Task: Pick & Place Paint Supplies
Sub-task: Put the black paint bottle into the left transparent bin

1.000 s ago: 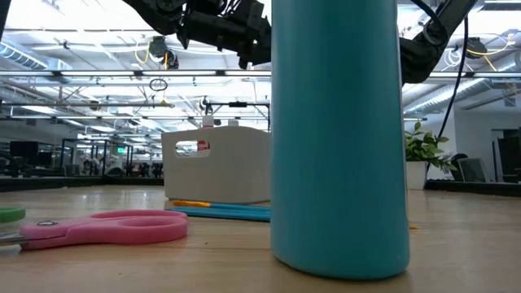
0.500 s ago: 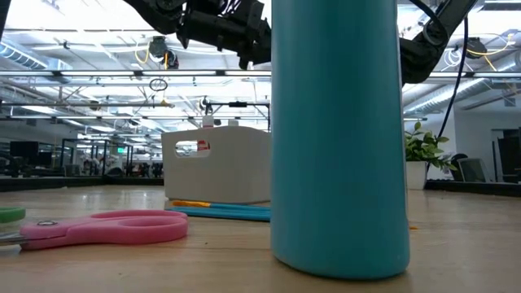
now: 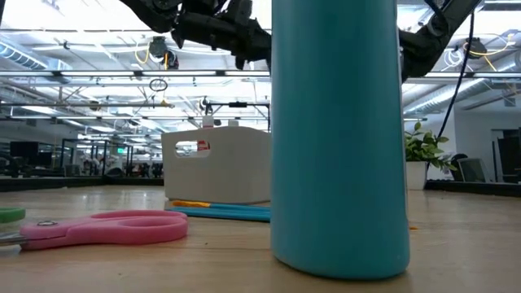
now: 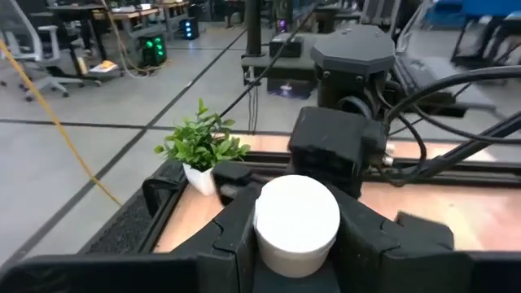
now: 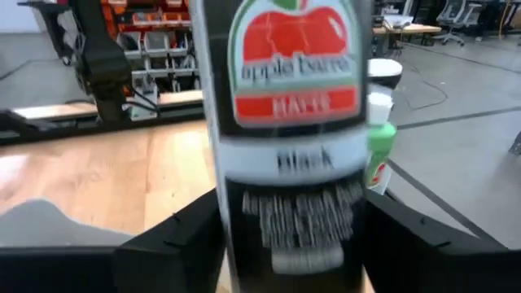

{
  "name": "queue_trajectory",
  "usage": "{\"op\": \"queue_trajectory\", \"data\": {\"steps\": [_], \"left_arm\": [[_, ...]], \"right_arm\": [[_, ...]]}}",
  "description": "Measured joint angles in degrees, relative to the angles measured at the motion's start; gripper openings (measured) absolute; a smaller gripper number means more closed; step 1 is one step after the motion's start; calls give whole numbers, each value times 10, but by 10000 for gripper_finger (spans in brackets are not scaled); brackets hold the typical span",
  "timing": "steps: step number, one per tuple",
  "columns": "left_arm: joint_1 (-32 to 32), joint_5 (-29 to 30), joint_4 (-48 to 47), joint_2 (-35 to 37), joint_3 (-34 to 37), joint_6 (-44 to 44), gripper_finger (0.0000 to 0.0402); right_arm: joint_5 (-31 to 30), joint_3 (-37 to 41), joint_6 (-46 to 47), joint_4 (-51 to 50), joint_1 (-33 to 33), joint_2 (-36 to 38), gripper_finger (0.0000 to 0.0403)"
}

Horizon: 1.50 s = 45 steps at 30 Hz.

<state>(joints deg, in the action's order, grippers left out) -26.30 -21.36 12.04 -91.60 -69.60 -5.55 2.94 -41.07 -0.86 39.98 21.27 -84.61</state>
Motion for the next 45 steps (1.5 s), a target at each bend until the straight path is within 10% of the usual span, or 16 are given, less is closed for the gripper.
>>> {"op": "queue_trajectory", "data": {"steps": [19, 45], "left_arm": [[-46, 56, 121, -1, 160, -40, 116], [-30, 68, 162, -76, 169, -63, 116]], "right_arm": [[0, 2, -2, -113, 0, 98, 280], [-1, 2, -5, -111, 0, 97, 278]]}}
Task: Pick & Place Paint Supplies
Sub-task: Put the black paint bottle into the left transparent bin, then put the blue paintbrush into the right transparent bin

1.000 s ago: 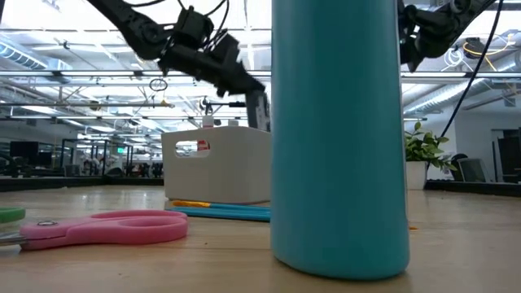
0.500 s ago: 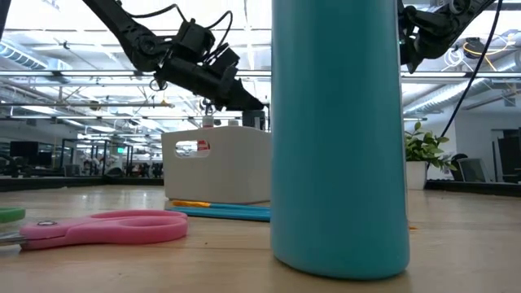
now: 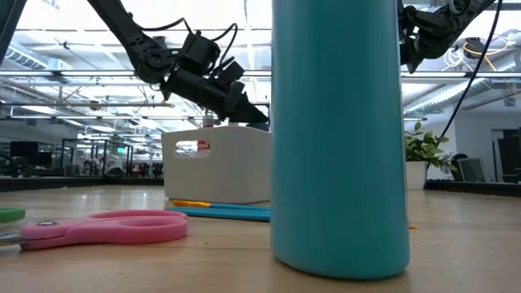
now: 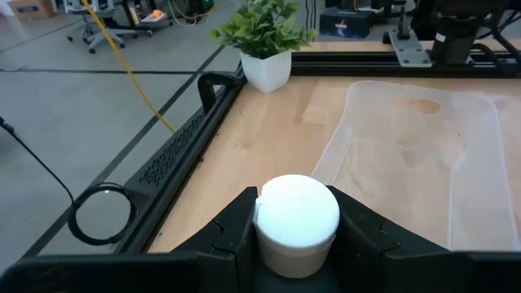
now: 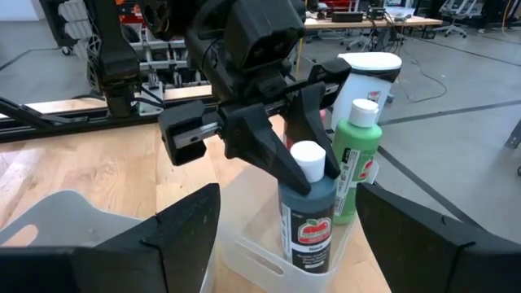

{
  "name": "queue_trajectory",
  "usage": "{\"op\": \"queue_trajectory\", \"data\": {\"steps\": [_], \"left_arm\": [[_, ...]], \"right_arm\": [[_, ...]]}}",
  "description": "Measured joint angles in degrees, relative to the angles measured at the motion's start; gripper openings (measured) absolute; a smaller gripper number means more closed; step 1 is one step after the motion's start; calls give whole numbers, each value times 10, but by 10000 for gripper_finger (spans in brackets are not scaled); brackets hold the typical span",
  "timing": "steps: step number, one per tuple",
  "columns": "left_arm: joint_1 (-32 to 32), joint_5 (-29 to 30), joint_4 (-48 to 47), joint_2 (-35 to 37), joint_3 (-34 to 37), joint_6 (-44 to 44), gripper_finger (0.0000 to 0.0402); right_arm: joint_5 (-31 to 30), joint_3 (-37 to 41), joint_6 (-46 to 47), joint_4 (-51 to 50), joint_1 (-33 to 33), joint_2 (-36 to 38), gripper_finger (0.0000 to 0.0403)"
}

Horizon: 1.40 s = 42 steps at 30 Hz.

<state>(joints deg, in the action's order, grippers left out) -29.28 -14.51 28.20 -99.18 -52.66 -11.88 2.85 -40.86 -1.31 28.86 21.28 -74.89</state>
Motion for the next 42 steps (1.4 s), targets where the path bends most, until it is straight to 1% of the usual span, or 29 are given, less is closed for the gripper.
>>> {"op": "queue_trajectory", "data": {"steps": [4, 5, 9, 11, 13, 16, 20, 29, 33, 36, 40, 42], "left_arm": [[2, 1, -1, 0, 0, 0, 119], [2, 1, -1, 0, 0, 0, 129], [4, 1, -2, 0, 0, 0, 192], [5, 2, -2, 0, 0, 0, 217], [6, 2, 1, 0, 0, 3, 234], [6, 2, 3, 0, 0, 4, 249], [5, 3, 6, 5, 0, 3, 257], [5, 46, 3, 17, 0, 3, 259], [5, 54, 4, 20, 0, -16, 259], [6, 71, 6, 27, 0, -20, 260], [5, 81, -9, 46, 0, -19, 257], [5, 97, -18, 62, 0, -28, 258]], "right_arm": [[0, 0, 0, 0, 0, 0, 279], [0, 0, 0, 0, 0, 0, 279], [0, 0, -3, 0, 0, 0, 279], [0, 0, -4, 0, 0, 0, 279], [0, 0, -4, 0, 0, 0, 279], [0, 0, -4, 0, 0, 0, 279], [0, 0, -4, 0, 0, 0, 279], [0, 0, -12, 0, 0, 0, 279], [0, 0, -17, 0, 0, 0, 279], [0, 0, -22, 0, 0, 0, 279], [0, 0, -22, 0, 0, 0, 279], [0, 0, -22, 0, 0, 0, 279]]}}
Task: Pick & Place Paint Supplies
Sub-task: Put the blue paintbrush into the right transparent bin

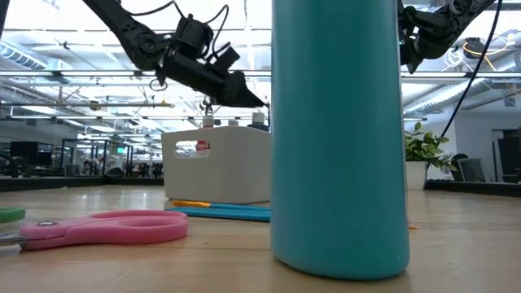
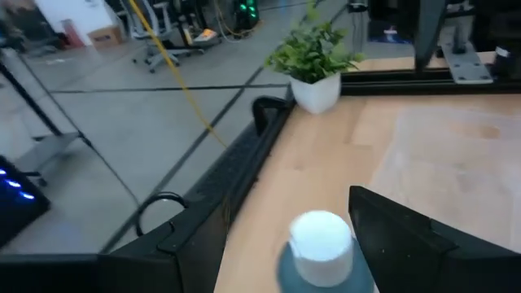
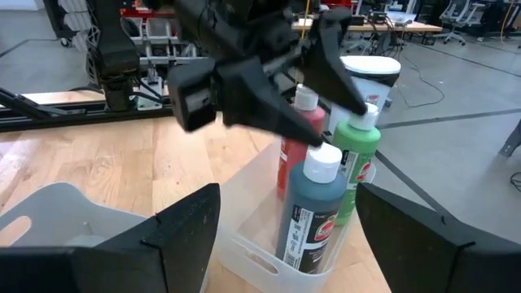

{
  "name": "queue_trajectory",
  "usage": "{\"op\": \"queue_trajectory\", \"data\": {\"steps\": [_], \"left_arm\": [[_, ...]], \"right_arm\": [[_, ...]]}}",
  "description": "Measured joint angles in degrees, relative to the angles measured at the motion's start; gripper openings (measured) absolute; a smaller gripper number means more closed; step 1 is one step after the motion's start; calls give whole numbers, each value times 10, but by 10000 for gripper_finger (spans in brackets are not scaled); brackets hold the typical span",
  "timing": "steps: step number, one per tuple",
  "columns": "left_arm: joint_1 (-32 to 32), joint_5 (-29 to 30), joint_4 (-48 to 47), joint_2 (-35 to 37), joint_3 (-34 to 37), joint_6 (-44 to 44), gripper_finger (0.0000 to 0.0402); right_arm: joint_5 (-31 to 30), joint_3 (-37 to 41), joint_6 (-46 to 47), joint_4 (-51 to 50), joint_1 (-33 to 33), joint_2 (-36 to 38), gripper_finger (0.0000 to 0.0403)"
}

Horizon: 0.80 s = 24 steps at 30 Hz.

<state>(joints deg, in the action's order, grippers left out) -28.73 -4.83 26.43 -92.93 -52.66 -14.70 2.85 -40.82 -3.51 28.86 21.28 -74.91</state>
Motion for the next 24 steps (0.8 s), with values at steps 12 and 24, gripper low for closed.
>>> {"op": "queue_trajectory", "data": {"steps": [12, 24], "left_arm": [[0, 107, -217, 196, 0, 79, 260], [53, 18, -157, 390, 166, 128, 253]], "right_arm": [[3, 0, 16, -30, -26, 0, 279], [3, 0, 58, -21, -150, 0, 279]]}}
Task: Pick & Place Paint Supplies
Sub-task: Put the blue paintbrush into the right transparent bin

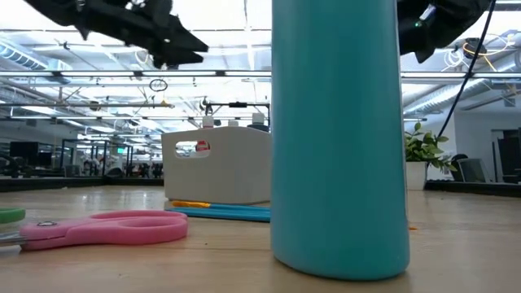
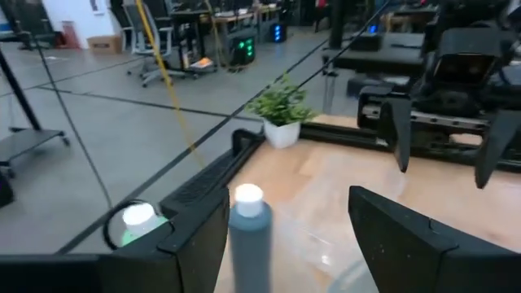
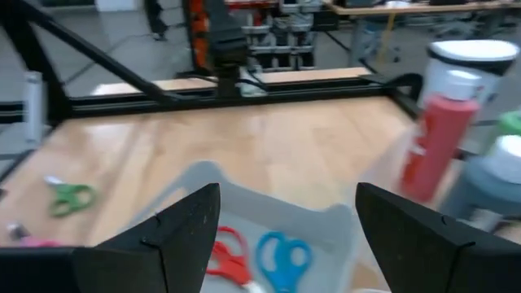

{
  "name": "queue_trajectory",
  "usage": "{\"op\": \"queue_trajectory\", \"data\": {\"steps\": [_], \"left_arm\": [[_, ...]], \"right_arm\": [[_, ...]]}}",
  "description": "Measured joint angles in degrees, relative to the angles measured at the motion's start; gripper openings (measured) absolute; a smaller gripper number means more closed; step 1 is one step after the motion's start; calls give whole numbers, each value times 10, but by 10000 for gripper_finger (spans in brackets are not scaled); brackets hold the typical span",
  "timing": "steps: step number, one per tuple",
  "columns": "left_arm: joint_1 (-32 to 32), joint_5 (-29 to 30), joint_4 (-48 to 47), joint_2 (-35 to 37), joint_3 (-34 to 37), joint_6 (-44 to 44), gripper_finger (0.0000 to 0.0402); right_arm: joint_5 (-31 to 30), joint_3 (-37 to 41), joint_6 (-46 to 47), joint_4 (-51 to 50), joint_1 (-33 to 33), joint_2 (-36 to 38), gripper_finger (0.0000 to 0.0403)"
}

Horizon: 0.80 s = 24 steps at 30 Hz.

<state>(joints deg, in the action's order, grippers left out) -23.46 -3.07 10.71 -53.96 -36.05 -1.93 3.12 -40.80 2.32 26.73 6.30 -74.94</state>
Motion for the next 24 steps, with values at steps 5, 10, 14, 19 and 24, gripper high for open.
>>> {"op": "queue_trajectory", "data": {"steps": [5, 10, 14, 19, 24], "left_arm": [[19, -8, 1, 74, 38, 43, 257], [50, -30, 1, 118, 62, 76, 258], [82, -30, 7, 121, 79, 98, 253], [125, -29, 35, 109, 97, 119, 257], [174, -29, 110, 101, 125, 143, 257]], "right_arm": [[0, 0, 20, 20, -50, 0, 279], [0, 0, 33, 23, -104, 0, 279], [0, 0, 59, 14, -150, 0, 279], [-5, 0, 108, 9, -212, -1, 279], [-74, 0, 127, 41, -294, -40, 279]]}}
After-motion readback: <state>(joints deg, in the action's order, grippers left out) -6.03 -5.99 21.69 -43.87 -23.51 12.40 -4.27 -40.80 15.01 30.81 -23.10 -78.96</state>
